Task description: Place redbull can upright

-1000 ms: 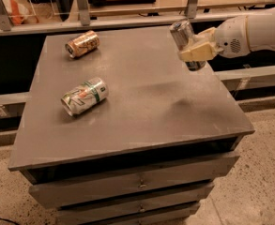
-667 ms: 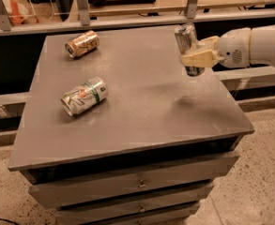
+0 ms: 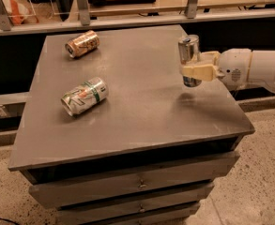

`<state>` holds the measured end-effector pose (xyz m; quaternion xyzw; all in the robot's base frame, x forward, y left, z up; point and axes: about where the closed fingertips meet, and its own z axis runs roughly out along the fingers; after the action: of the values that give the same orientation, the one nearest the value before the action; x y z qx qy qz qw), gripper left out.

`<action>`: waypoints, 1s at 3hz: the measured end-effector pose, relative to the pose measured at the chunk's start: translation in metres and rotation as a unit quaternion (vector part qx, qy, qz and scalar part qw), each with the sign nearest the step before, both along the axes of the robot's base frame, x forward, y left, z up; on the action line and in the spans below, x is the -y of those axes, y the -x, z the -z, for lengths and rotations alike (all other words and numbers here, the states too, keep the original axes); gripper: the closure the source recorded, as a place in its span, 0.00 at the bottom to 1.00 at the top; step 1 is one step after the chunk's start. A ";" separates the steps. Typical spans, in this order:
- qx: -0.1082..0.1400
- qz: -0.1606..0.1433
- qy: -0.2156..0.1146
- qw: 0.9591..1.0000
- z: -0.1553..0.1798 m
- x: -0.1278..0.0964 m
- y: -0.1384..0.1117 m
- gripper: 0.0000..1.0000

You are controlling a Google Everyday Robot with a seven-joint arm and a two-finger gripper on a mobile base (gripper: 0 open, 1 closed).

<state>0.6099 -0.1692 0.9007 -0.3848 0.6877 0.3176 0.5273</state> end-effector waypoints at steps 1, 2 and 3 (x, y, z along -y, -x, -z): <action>0.011 -0.004 -0.019 1.000 0.008 -0.005 0.009 1.00; 0.017 -0.010 -0.033 0.999 0.017 -0.008 0.016 1.00; 0.026 -0.014 -0.054 0.998 0.025 -0.010 0.015 1.00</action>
Offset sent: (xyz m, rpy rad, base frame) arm -0.0241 0.0044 -0.0282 0.1021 -0.0526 0.0233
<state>0.5948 -0.1589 0.8759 -0.3731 0.6504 0.3519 0.5604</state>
